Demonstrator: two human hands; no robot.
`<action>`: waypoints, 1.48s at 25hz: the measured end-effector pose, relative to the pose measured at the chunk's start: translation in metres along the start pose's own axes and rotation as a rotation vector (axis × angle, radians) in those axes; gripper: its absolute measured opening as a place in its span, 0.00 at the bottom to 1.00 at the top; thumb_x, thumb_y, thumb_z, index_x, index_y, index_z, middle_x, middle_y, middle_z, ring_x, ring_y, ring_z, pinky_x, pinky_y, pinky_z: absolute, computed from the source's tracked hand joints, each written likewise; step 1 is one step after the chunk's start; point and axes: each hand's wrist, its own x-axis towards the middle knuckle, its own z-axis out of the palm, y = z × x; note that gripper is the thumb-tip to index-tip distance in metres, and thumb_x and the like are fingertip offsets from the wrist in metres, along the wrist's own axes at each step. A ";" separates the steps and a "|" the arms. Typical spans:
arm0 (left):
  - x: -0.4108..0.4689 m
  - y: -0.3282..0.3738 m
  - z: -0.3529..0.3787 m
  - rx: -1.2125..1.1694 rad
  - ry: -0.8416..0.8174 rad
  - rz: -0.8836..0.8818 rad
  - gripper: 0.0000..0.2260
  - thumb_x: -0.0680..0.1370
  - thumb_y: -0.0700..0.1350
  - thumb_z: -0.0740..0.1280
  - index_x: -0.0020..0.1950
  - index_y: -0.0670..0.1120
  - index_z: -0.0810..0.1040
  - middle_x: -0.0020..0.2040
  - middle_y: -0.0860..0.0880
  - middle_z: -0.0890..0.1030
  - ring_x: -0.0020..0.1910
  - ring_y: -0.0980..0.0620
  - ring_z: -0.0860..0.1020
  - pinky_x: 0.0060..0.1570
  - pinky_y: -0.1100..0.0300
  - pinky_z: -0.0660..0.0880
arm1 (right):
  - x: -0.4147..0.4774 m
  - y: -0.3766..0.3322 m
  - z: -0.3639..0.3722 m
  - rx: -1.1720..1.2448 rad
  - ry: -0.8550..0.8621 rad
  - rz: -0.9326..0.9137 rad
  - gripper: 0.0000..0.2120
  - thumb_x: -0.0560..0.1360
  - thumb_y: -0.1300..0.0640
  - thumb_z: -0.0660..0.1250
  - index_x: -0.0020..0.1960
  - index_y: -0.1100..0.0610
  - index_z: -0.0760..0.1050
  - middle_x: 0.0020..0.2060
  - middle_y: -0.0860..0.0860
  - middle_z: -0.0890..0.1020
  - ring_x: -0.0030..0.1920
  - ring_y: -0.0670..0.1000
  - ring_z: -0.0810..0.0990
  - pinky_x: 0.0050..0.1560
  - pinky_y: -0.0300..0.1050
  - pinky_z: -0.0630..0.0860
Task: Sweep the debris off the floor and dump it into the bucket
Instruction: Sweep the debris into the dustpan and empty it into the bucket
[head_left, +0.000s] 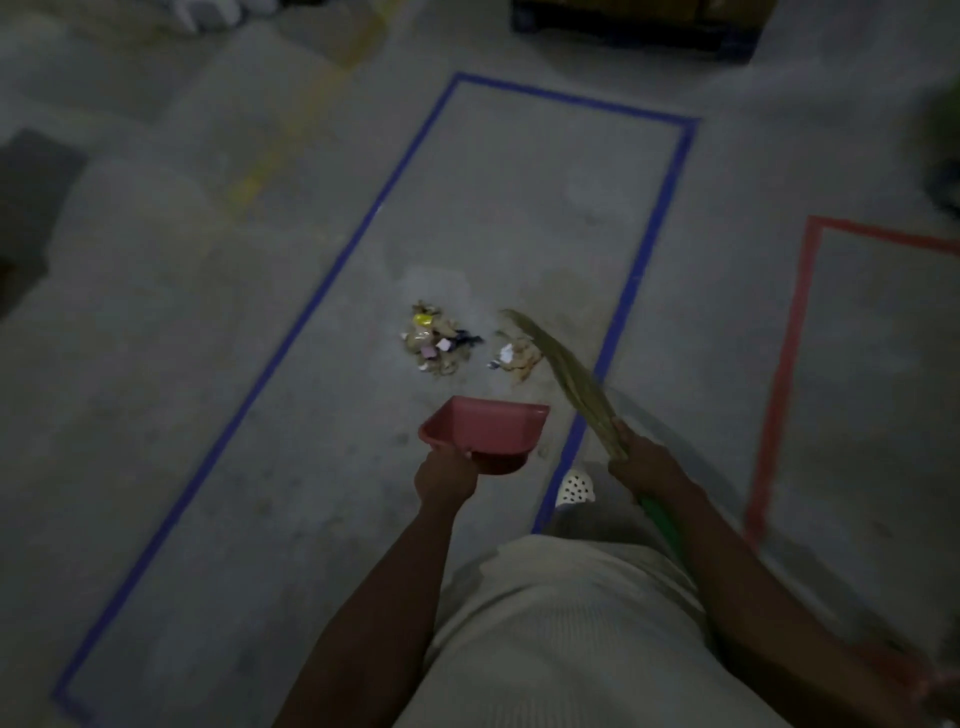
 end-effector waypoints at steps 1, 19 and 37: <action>0.007 -0.007 -0.008 -0.042 0.014 -0.060 0.19 0.84 0.51 0.55 0.68 0.39 0.70 0.63 0.40 0.78 0.62 0.40 0.77 0.59 0.51 0.74 | 0.019 -0.019 -0.007 -0.021 -0.037 -0.026 0.38 0.80 0.56 0.65 0.83 0.45 0.48 0.73 0.58 0.72 0.66 0.59 0.75 0.64 0.47 0.72; 0.170 -0.249 -0.148 -0.428 0.097 -0.466 0.15 0.83 0.47 0.59 0.61 0.39 0.77 0.58 0.38 0.81 0.58 0.39 0.79 0.55 0.53 0.74 | 0.189 -0.368 0.107 -0.324 -0.330 -0.162 0.33 0.80 0.57 0.67 0.81 0.52 0.57 0.65 0.63 0.77 0.53 0.59 0.80 0.44 0.45 0.76; 0.486 -0.327 -0.381 0.004 -0.134 -0.131 0.15 0.84 0.47 0.58 0.65 0.40 0.72 0.60 0.40 0.80 0.60 0.41 0.78 0.56 0.51 0.73 | 0.324 -0.604 0.175 0.353 -0.136 0.120 0.31 0.80 0.58 0.68 0.80 0.57 0.61 0.72 0.58 0.73 0.65 0.57 0.75 0.59 0.45 0.71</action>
